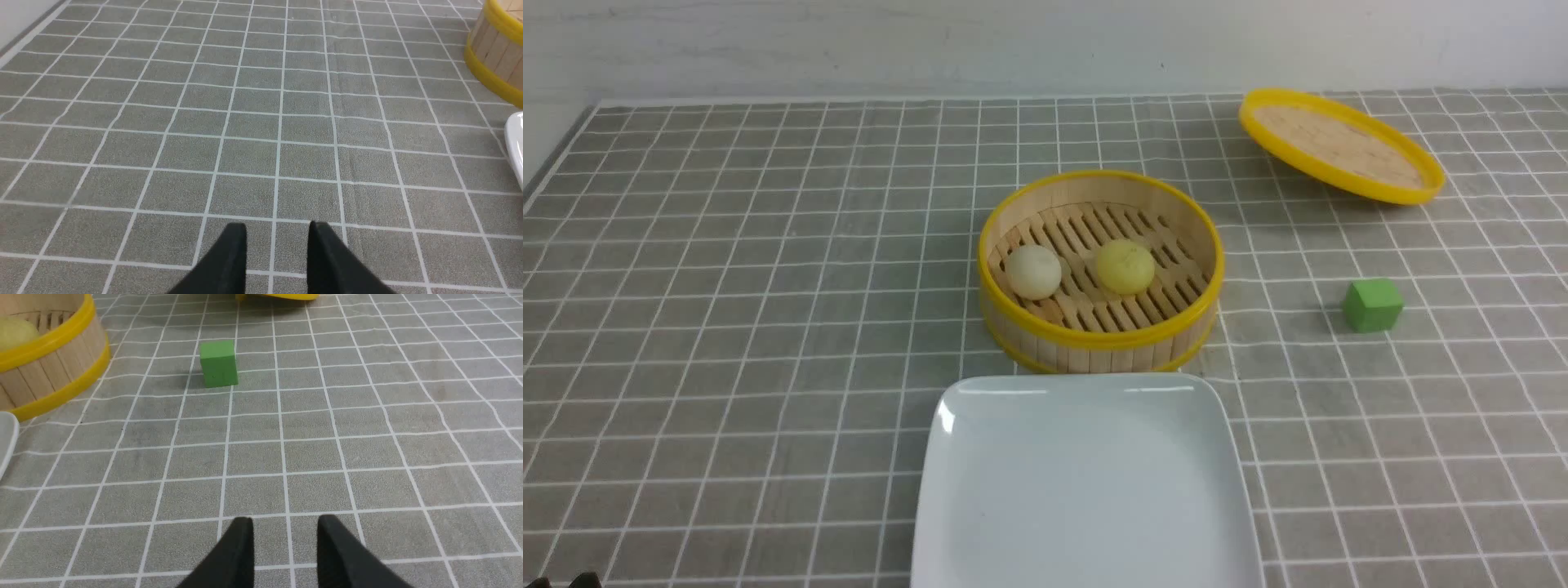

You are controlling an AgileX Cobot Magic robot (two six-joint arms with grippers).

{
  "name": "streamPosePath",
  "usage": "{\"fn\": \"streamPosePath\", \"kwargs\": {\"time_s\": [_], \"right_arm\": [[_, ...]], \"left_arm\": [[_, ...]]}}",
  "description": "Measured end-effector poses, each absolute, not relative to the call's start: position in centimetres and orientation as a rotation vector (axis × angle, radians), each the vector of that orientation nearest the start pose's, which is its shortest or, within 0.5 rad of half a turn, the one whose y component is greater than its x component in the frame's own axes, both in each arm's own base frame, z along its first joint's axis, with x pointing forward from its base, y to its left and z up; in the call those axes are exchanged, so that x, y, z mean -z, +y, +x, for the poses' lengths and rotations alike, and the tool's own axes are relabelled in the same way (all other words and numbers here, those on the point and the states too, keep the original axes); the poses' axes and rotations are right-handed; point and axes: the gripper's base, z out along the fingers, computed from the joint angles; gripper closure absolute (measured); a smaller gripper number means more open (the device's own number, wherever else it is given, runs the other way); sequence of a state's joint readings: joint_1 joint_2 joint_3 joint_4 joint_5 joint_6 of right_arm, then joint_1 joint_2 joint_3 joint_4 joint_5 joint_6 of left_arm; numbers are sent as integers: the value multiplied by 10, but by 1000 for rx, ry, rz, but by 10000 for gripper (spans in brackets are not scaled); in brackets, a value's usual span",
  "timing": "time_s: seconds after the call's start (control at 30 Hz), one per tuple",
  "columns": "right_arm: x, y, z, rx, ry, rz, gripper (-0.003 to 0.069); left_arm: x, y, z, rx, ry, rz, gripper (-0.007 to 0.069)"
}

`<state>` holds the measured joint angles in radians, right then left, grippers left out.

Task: Put the steamed buns into the plate on the grey tablecloth.
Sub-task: 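Reach into the bamboo steamer and grasp a bun with the left gripper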

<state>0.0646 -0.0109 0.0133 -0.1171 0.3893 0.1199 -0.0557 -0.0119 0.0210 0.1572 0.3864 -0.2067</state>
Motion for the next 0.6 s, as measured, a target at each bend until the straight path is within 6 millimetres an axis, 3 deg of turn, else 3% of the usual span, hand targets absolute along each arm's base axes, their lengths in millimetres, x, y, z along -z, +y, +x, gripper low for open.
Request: {"fn": "streamPosePath", "kwargs": {"time_s": [0.6], "right_arm": [[-175,-1,52,-11,1873,-19,417]], "left_arm": [[-173,5,52,-37,1872,-7,382]]}}
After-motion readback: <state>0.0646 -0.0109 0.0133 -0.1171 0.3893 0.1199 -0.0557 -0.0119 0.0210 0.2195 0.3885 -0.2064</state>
